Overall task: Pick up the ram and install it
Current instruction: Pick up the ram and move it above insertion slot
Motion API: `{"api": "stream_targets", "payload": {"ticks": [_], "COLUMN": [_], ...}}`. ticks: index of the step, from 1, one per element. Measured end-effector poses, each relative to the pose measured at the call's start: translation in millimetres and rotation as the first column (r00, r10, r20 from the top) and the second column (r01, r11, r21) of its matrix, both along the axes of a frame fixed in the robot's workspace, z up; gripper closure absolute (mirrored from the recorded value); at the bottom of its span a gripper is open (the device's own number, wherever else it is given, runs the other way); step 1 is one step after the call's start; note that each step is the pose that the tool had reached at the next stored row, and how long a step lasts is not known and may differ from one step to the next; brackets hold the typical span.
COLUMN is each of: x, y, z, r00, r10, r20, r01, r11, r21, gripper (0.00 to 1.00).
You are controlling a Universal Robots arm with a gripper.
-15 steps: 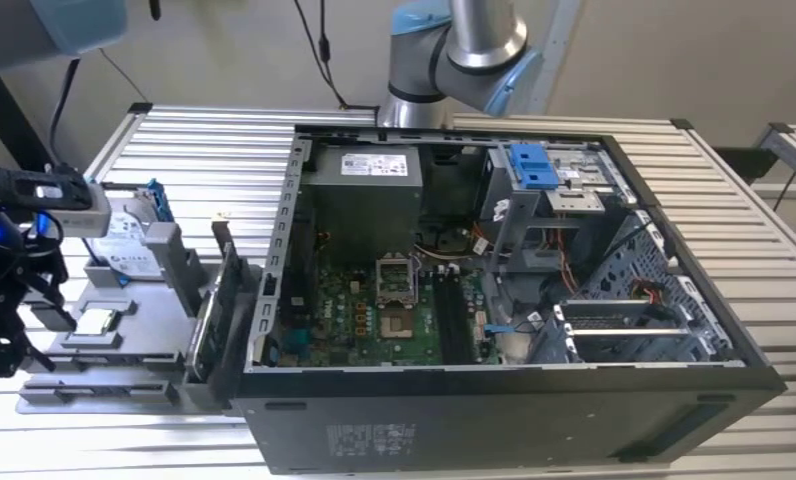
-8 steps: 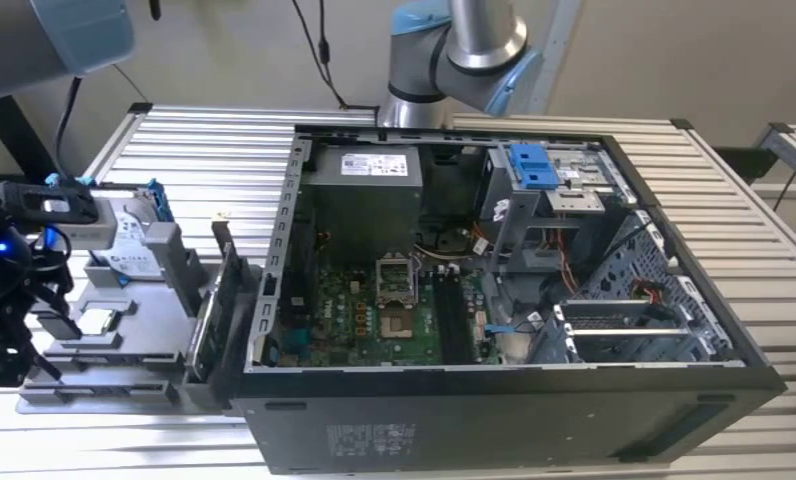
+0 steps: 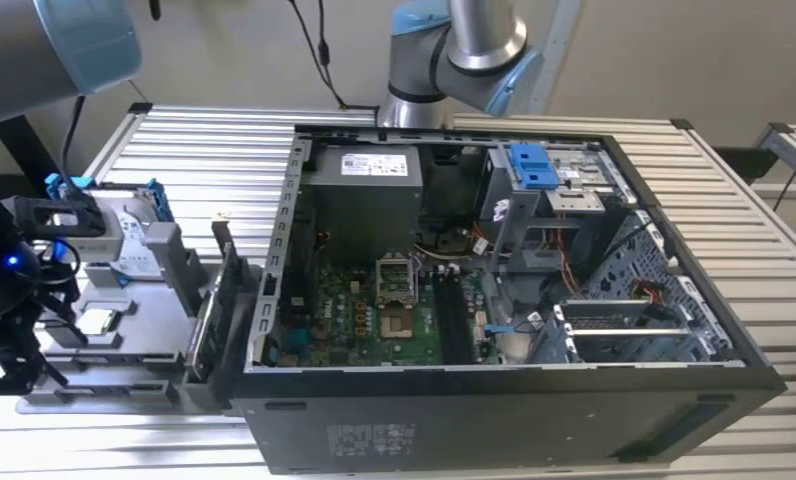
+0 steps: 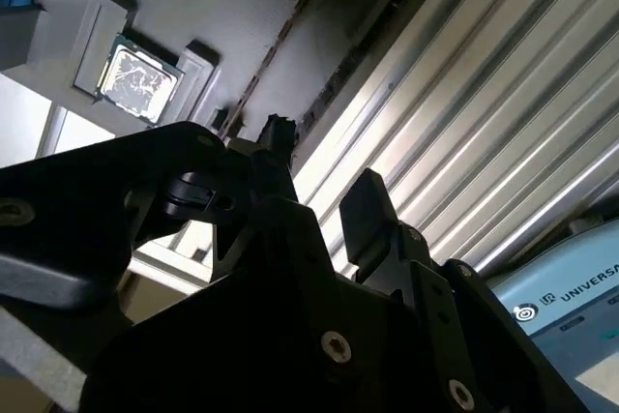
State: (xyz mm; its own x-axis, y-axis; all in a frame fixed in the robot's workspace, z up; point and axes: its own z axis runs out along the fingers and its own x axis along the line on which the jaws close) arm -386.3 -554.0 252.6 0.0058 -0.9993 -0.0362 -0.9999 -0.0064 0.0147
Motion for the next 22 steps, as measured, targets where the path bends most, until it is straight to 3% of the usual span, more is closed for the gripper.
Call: {"api": "stream_targets", "payload": {"ticks": [4,15,17,22], "x": [0.0,0.1,0.0,-0.3], "y": [-0.1,-0.2,-0.1,-0.2], "z": [-5.6,-16.7,-18.8,-23.5], "r00": [1.0,1.0,1.0,0.9999], "r10": [0.0,0.0,0.0,0.0], "r20": [-0.0045,-0.0039,-0.0022,0.0106], "r01": [0.0,0.0,0.0,0.0], "r11": [1.0,1.0,1.0,1.0], "r21": [-0.0001,0.0,0.0,-0.0001], "gripper": [0.52,0.52,0.52,0.52]}}
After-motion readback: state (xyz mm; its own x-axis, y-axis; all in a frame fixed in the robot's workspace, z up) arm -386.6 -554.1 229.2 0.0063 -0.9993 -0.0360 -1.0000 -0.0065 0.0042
